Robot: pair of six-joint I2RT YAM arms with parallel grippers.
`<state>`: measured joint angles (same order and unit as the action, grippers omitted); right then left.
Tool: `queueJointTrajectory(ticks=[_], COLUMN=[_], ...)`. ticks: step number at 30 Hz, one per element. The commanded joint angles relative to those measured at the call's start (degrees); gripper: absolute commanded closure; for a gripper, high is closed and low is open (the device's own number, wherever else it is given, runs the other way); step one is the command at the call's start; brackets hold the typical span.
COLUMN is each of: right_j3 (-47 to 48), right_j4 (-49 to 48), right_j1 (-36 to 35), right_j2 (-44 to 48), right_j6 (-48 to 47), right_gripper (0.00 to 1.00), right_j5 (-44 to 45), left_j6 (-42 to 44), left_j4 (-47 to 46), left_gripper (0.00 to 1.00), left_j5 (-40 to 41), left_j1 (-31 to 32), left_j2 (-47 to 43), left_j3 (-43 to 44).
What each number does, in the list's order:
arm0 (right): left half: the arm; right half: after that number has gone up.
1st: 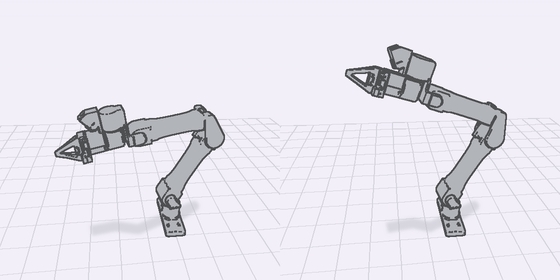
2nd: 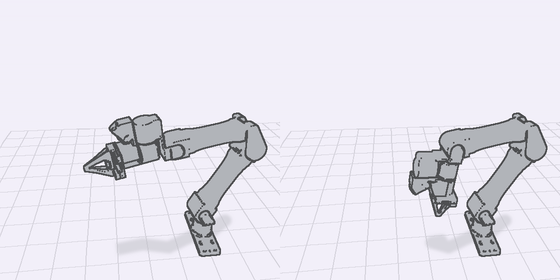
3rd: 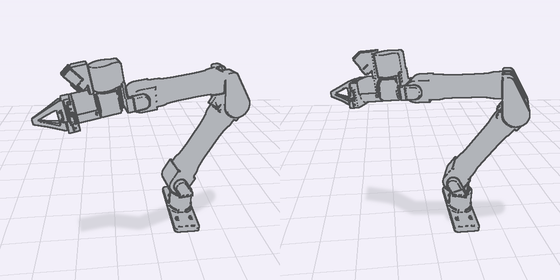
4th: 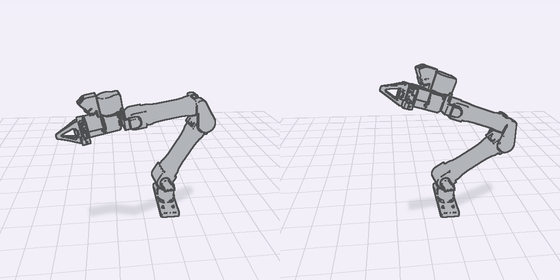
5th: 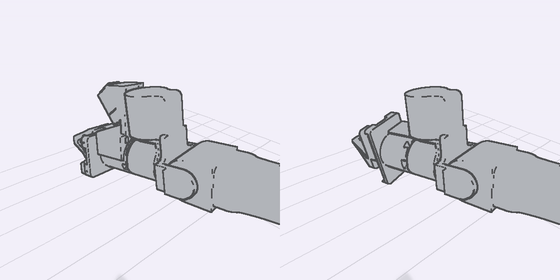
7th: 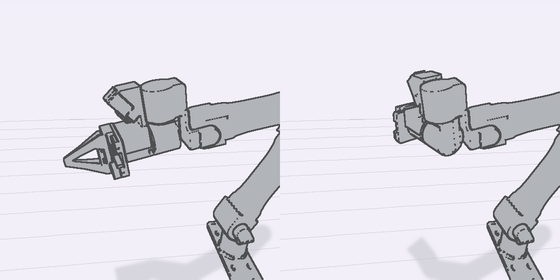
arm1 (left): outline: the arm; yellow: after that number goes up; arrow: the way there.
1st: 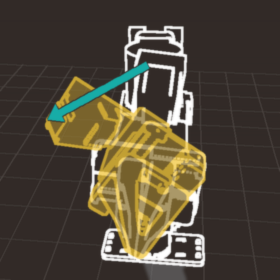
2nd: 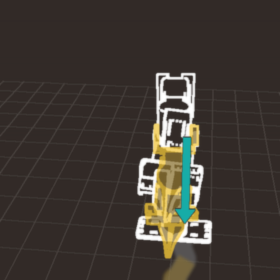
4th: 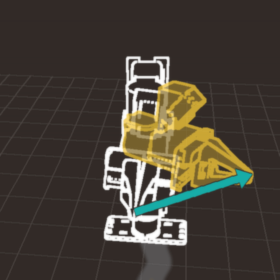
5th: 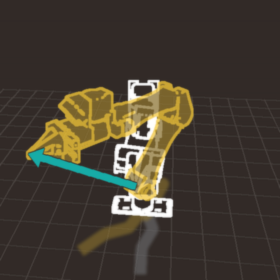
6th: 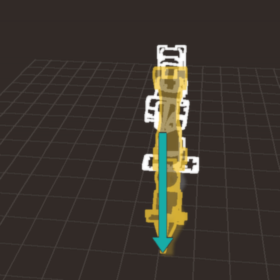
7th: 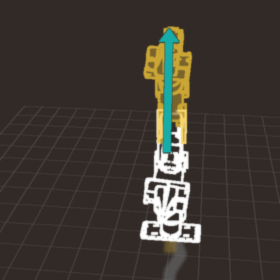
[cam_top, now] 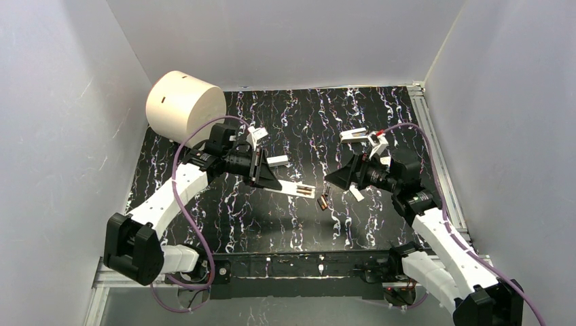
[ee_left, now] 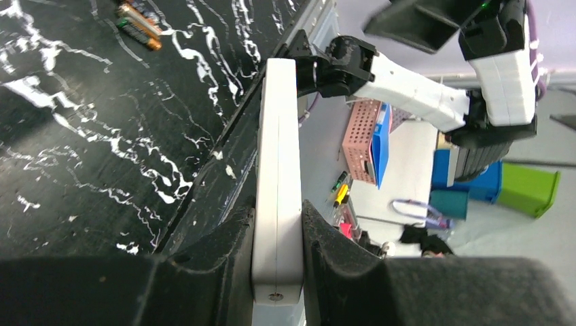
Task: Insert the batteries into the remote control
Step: Place the battery cover at the center of the board, then adjust the remote control.
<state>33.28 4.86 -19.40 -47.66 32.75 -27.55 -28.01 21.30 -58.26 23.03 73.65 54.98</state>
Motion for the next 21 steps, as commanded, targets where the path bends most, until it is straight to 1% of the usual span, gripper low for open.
queueJointTrajectory(ticks=[1,4,6,9,10,11,14,15,16,18,21], right_j3=[3.36,5.42,6.88,8.35,8.91,10.01,12.93,13.36,13.65,14.05,14.39], right_j4=[-16.34,-16.39,-15.51,-15.16,-14.17,-12.15,-1.02,0.77,1.97,3.01,2.45], right_j1=[-2.28,-5.34,-8.66,-14.08,-15.3,-16.4,-18.79,-19.24,-19.69,-20.68,-21.75], right_j2=[0.7,-2.97,-4.69,-6.38,-7.04,-7.69,-9.75,-10.39,-10.95,-11.63,-12.22], right_j6=[0.02,-0.2,-1.39,-2.74,-3.7,-5.17,-13.66,-14.91,-15.59,-16.73,-16.73], right_gripper=[0.01,0.01,0.01,0.05,0.08,0.15,0.28,0.33,0.36,0.36,0.32], right_j5=[-22.61,-27.34,-28.67,-30.51,-30.95,-31.03,-28.86,-28.95,-29.3,-28.19,-28.44], left_j6=[4.19,5.26,5.99,7.46,8.1,8.72,10.02,10.07,10.49,11.23,11.49], left_j4=[0.43,0.41,0.41,0.67,0.94,1.22,1.46,1.57,2.16,2.84,2.86], left_gripper=[1.0,1.0,1.0,1.0,1.0,1.0,1.0,1.0,1.0,1.0,1.0], left_j5=[-4.4,-5.22,-6.32,-8.79,-9.36,-9.88,-10.91,-11.13,-11.48,-12.95,-13.26], left_j1=[2.12,2.78,2.81,2.98,3.08,3.14,3.17,3.18,3.19,3.21,3.22], left_j2=[-1.62,-2.66,-3.37,-4.66,-5.27,-5.92,-7.79,-8.12,-8.4,-8.86,-9.92], left_j3=[4.16,4.26,4.2,4.25,4.26,4.33,3.92,3.6,3.48,3.18,2.98])
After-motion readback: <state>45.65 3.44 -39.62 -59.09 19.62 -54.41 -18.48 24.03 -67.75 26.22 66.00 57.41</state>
